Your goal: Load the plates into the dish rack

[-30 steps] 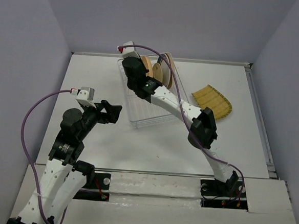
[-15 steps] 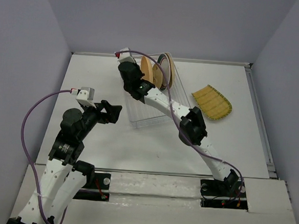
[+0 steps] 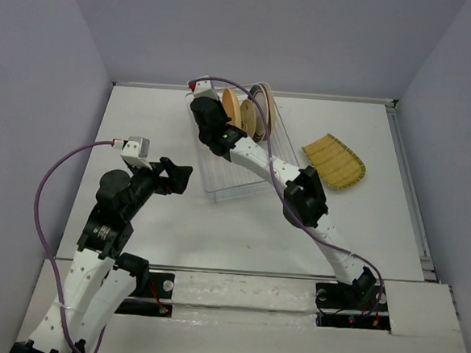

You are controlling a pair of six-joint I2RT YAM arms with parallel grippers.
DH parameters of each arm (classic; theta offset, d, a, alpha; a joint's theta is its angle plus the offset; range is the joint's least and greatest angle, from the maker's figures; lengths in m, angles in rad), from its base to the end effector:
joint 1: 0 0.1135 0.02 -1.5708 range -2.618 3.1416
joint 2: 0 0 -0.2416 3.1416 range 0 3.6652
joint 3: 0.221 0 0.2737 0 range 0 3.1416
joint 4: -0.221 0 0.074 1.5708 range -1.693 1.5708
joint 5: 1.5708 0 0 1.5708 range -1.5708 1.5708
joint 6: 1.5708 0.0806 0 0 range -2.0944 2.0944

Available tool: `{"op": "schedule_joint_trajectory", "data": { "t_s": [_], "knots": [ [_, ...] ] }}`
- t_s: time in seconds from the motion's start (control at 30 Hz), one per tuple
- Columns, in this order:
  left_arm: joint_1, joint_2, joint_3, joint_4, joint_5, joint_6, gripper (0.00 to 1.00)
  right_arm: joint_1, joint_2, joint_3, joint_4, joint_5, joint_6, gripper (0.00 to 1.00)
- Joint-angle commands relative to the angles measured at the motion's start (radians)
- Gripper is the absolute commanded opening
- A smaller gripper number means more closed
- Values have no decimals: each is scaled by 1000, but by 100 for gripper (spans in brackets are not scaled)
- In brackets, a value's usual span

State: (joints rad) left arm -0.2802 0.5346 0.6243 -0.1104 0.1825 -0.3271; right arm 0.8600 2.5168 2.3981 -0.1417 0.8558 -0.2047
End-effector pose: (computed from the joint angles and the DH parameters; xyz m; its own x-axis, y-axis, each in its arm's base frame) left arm 0.2131 -0.0765 0.3171 -0.1622 -0.2821 -0.9456 0.4163 0.8493 -0.3248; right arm 0.4446 0.4232 0.2501 -0.1602 -0.3904 -0.9066 -0.0545 0.9206 -0.3868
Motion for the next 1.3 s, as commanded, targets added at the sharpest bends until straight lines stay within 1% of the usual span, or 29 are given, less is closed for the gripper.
{"op": "schedule_joint_trajectory", "data": {
  "t_s": [0.0, 0.23, 0.37, 0.47, 0.73, 1.0, 1.27],
  "knots": [
    [1, 4, 40, 38, 11, 5, 99, -12, -67, 22, 42, 69, -10, 7],
    [1, 2, 40, 38, 11, 5, 99, -12, -115, -27, 62, 81, 4, 7],
    [-1, 1, 40, 37, 11, 5, 99, -12, -157, -82, 85, 75, 25, 7],
    [1, -1, 40, 37, 11, 5, 99, -12, -164, -88, 86, 81, 25, 7],
    [1, -2, 38, 34, 11, 5, 99, -12, -125, -102, 74, 60, 67, 7],
    [-1, -2, 40, 34, 9, 7, 99, -12, -66, -59, 34, 34, 99, 7],
    [1, -2, 40, 32, 9, 5, 99, -12, -49, -74, 25, 31, 126, 7]
  ]
}}
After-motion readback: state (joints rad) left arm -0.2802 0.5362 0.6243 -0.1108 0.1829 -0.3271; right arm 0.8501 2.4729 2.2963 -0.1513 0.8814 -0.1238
